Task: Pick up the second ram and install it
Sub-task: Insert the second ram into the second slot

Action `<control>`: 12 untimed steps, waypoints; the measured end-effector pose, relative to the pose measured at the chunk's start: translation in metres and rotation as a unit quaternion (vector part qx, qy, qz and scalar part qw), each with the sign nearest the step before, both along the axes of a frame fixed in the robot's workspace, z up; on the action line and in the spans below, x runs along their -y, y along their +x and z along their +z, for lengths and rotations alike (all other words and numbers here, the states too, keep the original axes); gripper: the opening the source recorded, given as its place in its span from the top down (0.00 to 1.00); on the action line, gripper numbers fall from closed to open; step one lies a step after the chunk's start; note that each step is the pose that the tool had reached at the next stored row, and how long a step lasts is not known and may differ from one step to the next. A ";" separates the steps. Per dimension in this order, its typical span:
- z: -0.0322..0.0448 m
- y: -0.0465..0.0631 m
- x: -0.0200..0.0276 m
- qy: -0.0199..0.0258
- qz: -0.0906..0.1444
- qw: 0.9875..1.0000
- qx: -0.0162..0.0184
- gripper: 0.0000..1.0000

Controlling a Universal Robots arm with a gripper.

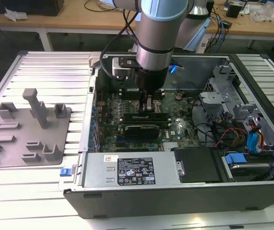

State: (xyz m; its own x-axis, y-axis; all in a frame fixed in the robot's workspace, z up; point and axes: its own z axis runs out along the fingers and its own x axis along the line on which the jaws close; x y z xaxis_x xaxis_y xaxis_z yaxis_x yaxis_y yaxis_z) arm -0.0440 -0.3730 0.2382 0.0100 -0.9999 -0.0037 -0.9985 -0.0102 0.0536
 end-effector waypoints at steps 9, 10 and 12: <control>-0.0026 0.000 -0.0001 0.000 0.000 1.000 0.000 0.91; -0.0026 0.000 0.0000 0.000 0.000 1.000 0.000 0.91; -0.0027 0.000 0.0000 0.000 0.000 1.000 0.000 0.91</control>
State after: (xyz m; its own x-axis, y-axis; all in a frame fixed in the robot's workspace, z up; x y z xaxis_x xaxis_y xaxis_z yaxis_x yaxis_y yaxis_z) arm -0.0444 -0.3730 0.2355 0.0100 -0.9999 -0.0034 -0.9985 -0.0102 0.0537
